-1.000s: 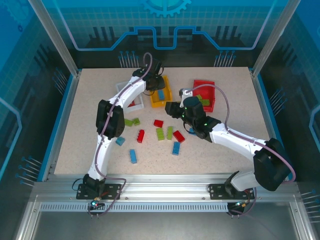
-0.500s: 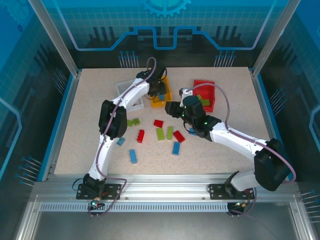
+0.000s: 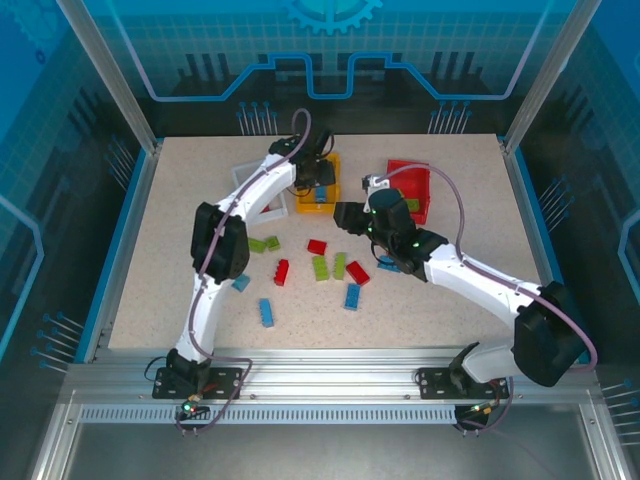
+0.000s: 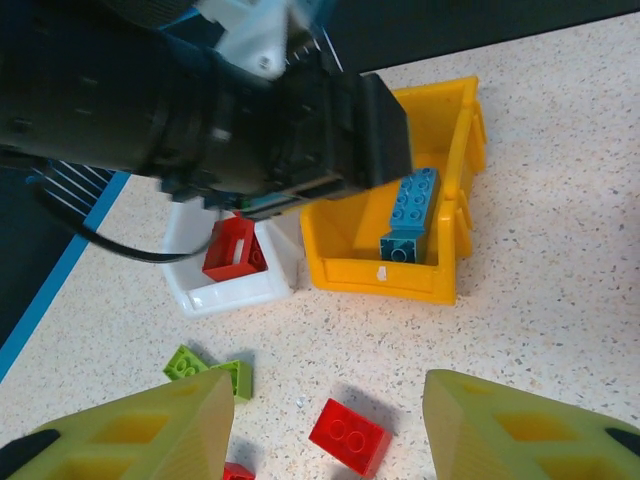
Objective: Sort the legos into containers by color
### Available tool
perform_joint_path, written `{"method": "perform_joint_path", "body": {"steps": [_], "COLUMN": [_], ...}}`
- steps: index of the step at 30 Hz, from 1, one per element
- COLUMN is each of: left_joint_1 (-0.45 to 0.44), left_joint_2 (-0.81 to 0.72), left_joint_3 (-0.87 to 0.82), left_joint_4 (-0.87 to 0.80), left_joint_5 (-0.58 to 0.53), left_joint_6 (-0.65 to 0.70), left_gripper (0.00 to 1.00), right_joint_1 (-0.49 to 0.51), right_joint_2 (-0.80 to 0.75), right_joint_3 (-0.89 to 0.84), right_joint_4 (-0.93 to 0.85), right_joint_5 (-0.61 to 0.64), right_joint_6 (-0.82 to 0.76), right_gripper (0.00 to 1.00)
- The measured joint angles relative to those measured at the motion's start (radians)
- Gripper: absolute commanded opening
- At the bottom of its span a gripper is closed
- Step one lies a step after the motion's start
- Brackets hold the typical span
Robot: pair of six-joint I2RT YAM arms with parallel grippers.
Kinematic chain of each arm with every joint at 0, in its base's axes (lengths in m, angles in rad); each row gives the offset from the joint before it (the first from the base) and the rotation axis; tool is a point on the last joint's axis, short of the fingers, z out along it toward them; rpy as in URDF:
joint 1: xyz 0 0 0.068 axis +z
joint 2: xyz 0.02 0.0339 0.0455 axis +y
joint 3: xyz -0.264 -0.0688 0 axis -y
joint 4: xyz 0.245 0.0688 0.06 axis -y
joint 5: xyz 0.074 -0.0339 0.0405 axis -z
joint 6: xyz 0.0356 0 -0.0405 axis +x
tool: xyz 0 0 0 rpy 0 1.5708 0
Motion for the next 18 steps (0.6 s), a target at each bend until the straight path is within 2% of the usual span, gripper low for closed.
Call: {"method": "perform_joint_path", "body": {"steps": [5, 11, 18], "left_joint_1": [-0.009, -0.028, -0.106], "left_joint_2": [-0.213, -0.506, -0.837], "left_joint_3": [-0.138, -0.44, -0.83], "left_joint_4": [0.048, 0.149, 0.21], "left_joint_5": [0.004, 0.029, 0.05], "left_joint_6": [-0.06, -0.132, -0.198], "left_gripper": [0.41, 0.41, 0.42], "right_joint_1": [-0.007, -0.013, -0.008], "right_joint_2": [-0.049, -0.132, -0.153], "right_joint_3": [-0.002, -0.028, -0.016], "right_joint_4": [-0.031, -0.105, -0.291], "right_joint_5": [0.016, 0.039, 0.037], "right_joint_6": [-0.017, -0.061, -0.165], "right_gripper": [0.53, 0.53, 0.55]}}
